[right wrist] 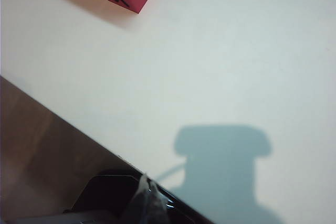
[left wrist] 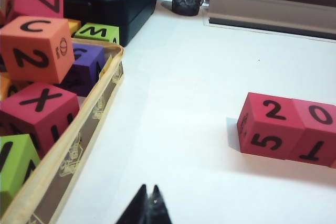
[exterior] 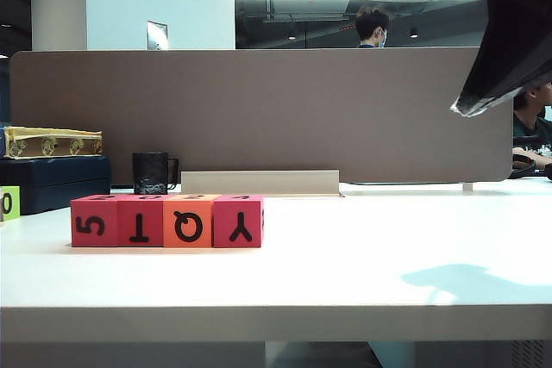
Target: Select the appropriate blocks from the scattered letter blocks on the table and arrange them in a row to spell out "2024".
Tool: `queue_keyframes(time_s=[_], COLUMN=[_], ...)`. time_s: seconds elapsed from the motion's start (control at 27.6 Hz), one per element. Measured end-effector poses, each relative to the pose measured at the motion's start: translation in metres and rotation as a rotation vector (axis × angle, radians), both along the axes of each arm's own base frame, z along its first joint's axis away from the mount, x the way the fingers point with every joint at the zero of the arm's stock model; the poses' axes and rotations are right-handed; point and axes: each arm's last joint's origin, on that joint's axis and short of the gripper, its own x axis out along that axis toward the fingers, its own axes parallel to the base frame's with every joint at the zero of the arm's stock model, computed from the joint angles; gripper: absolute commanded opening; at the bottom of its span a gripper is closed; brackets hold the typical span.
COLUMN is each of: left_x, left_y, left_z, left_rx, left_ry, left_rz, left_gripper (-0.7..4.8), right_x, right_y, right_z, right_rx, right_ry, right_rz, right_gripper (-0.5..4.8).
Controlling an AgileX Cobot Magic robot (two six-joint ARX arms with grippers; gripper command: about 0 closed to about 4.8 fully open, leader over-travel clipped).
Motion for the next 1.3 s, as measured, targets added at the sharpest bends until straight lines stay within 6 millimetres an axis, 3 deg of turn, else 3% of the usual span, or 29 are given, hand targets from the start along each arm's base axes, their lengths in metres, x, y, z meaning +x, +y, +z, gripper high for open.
queue_keyframes(time_s=[0.72, 0.87, 1.01, 1.3], left_x=[0.000, 0.000, 0.000, 0.000], left_y=[0.000, 0.000, 0.000, 0.000], left_z=[0.000, 0.000, 0.000, 0.000], left_rx=[-0.008, -0.008, -0.008, -0.009], left_ry=[0.000, 0.000, 0.000, 0.000], left_rz=[-0.002, -0.003, -0.003, -0.006], left_gripper=[-0.05, -0.05, -0.05, -0.05], right_x=[0.000, 0.001, -0.014, -0.048], right_y=[0.000, -0.002, -0.022, -0.074], right_z=[0.000, 0.002, 0.029, 0.062], right_rx=[-0.001, -0.102, -0.230, -0.202], right_ry=[-0.001, -0.109, -0.391, -0.620], right_rz=[0.002, 0.029, -0.104, -0.431], right_gripper=[-0.04, -0.04, -0.04, -0.04])
